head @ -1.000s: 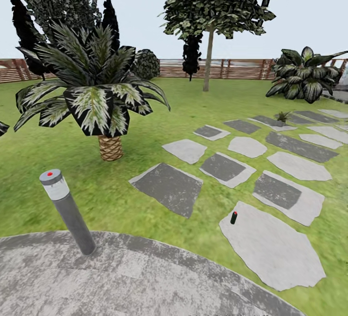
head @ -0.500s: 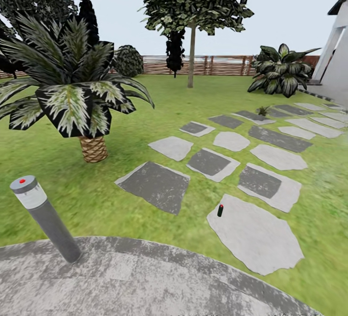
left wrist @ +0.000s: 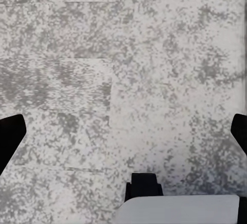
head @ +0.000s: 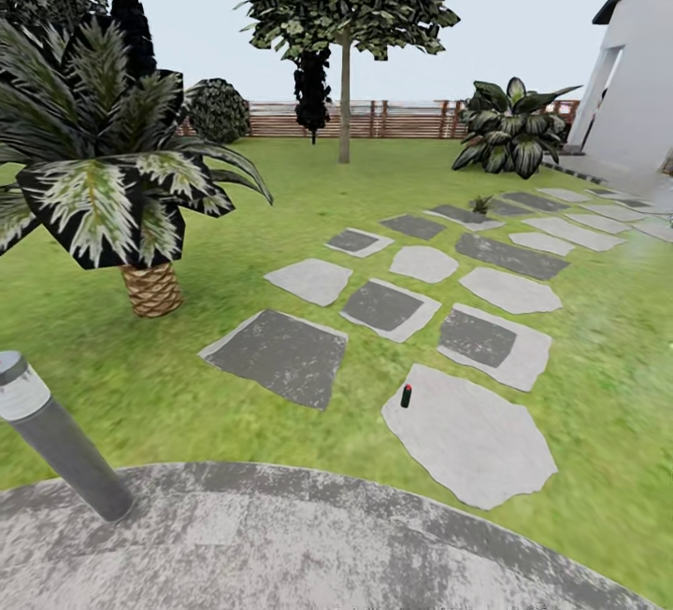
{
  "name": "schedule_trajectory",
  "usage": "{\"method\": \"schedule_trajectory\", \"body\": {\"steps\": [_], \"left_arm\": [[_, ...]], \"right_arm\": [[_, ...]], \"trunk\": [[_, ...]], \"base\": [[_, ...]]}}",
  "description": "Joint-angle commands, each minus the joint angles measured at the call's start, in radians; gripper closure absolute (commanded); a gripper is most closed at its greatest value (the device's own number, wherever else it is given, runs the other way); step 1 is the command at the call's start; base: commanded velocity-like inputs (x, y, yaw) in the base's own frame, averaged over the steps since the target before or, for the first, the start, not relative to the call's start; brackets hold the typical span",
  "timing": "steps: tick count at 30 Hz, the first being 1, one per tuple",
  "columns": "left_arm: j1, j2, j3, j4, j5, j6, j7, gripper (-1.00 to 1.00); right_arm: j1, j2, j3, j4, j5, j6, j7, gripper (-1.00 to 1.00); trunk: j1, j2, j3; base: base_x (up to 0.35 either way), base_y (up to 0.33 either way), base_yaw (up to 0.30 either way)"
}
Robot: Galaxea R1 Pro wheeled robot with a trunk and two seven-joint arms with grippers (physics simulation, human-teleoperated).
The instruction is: Pick up the pesticide atomizer in the garden and spray insectifuge to fully cover both potted plants in the garden.
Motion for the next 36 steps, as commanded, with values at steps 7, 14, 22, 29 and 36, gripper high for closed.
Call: {"method": "schedule_trajectory", "body": {"steps": [7, 14, 22, 29, 36], "left_arm": [[0.000, 0.000, 0.001, 0.001, 0.001, -0.003, 0.001, -1.00], [0.000, 0.000, 0.001, 0.001, 0.001, -0.003, 0.001, -1.00], [0.000, 0.001, 0.001, 0.001, 0.001, -0.002, 0.001, -1.00], [0.000, 0.001, 0.001, 0.001, 0.001, -0.003, 0.001, -1.00], [0.000, 0.001, 0.001, 0.001, 0.001, -0.003, 0.001, -1.00]], "right_arm": [[-0.001, 0.000, 0.000, 0.001, 0.000, -0.003, 0.004, -1.00], [0.000, 0.000, -0.001, 0.001, 0.000, -0.003, 0.000, -1.00], [0.000, 0.000, -0.002, 0.000, 0.000, -0.003, 0.005, -1.00], [-0.001, -0.001, -0.003, 0.001, 0.000, -0.003, 0.005, -1.00], [-0.001, -0.001, -0.003, 0.001, 0.000, -0.003, 0.005, -1.00]], "trunk": [[0.000, 0.000, -0.010], [0.000, 0.000, -0.019], [0.000, 0.000, -0.025], [0.000, 0.000, -0.026], [0.000, 0.000, -0.026]], "base": [[0.000, 0.000, -0.166], [0.000, 0.000, -0.156], [0.000, 0.000, -0.184], [0.042, 0.000, -0.280], [0.279, 0.001, -0.296]]}}
